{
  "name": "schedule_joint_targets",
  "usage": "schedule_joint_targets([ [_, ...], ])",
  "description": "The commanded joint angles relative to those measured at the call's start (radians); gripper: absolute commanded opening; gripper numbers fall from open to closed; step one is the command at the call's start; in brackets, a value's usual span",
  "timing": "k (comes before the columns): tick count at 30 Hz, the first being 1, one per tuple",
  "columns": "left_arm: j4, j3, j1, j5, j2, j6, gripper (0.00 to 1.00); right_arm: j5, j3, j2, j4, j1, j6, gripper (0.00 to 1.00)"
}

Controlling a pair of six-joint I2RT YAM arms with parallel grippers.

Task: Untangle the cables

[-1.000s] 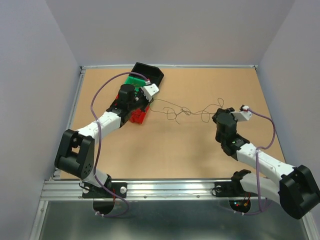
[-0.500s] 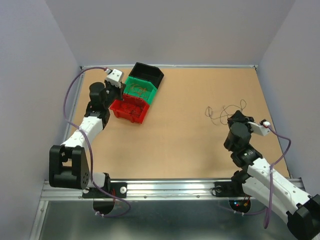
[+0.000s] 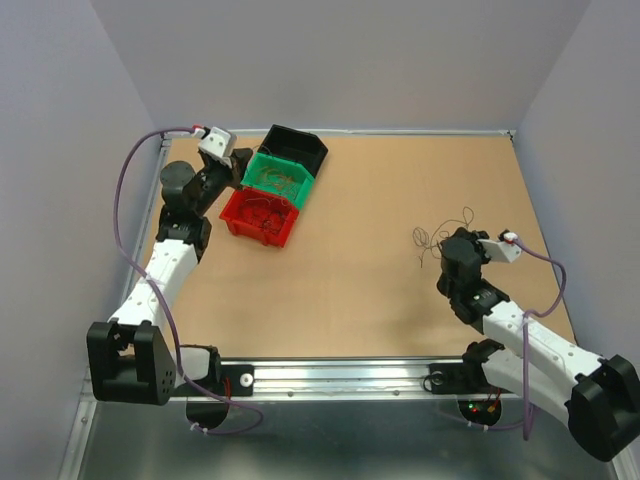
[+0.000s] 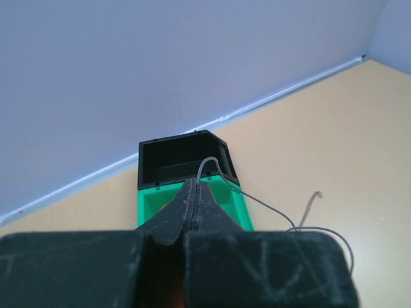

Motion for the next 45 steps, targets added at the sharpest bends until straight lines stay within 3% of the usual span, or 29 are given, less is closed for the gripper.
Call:
schedule_joint_targets([
  [1,-0.048,0.183,-0.001,0.063,0.032,-0.013,0.00,-0.017,0.045,0.041,0.017,-0.005,0.021,0.01],
  [12,-0.121,0.588,-0.003,0.049,0.284,0.033,0.00,-0.045,0.056,0.063,0.017,-0.005,0.020,0.01],
  [22,-0.200,0.979,-0.006,0.089,0.698,-0.042,0.00,-0.073,0.062,0.084,0.019,-0.005,0.020,0.00],
  [30,-0.376,1.288,-0.042,-0.003,1.020,-0.013,0.00,-0.082,0.063,0.083,0.019,-0.004,0.020,0.01],
  [35,-0.438,1.306,-0.058,-0.127,1.111,0.034,0.00,-0.096,0.063,0.089,0.021,-0.005,0.023,0.01],
  [42,-0.513,1.251,-0.064,-0.123,1.149,0.076,0.00,-0.116,0.074,0.130,0.022,-0.005,0.026,0.00],
  [43,-0.515,1.242,-0.066,-0.120,1.140,0.079,0.02,-0.117,0.074,0.135,0.022,-0.005,0.023,0.01],
  [45,-0.524,1.246,-0.069,-0.114,1.128,0.093,0.18,-0.125,0.077,0.139,0.022,-0.005,0.018,0.01],
])
